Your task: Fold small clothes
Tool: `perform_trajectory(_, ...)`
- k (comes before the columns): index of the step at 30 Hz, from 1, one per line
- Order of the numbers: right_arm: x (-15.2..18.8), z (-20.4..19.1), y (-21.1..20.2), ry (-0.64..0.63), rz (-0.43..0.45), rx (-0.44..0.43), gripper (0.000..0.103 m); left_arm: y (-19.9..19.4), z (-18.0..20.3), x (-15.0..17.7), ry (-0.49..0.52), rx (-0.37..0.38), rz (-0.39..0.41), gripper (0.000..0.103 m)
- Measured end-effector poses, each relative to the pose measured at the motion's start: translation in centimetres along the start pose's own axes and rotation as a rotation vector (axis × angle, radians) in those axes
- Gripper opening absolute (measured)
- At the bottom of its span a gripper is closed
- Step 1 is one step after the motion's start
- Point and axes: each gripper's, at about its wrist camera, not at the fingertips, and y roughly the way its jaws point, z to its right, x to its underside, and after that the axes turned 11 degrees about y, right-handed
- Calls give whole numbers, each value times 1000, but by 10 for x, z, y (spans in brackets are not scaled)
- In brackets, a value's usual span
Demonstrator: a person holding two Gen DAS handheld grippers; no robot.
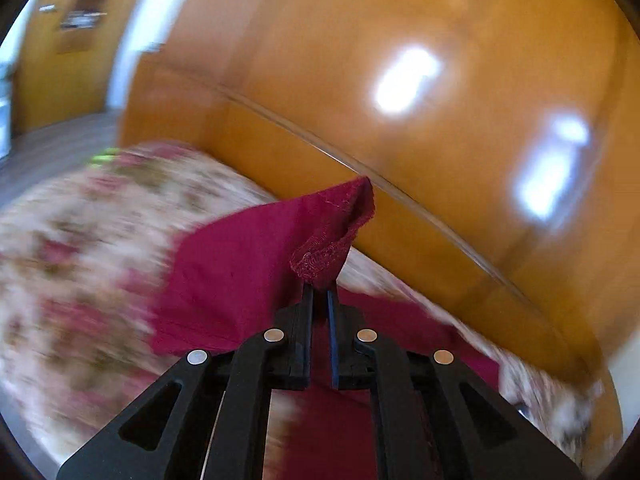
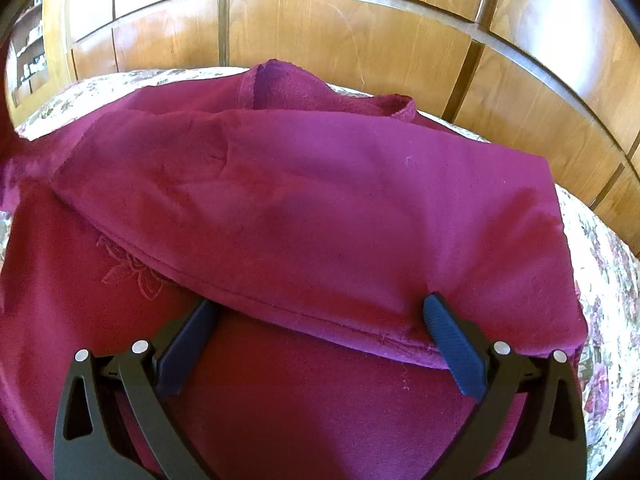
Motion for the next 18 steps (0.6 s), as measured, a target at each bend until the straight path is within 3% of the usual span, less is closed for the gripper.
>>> perform_trajectory(3, 0, 0, -1, 2, -1, -3, 101, 32, 43, 25, 61, 92, -83, 5)
perform_trajectory(5, 0, 0, -1, 2, -1, -3, 101, 55, 59, 45, 70, 99, -151, 6)
perform_trajectory(7, 0, 1, -1, 5, -3, -7, 101, 70, 59, 60, 52, 131, -227, 27)
perform_trajectory(10, -1, 1, 0, 5, -11, -7, 101, 61, 43, 70, 3, 107, -226, 38)
perform_trajectory(15, -9, 10, -17, 61, -4, -27, 98, 24, 4, 85, -16, 25, -215, 38)
perform_trajectory(18, -11, 14, -42, 176, 12, -151, 93, 6, -14, 107, -32, -13, -223, 38)
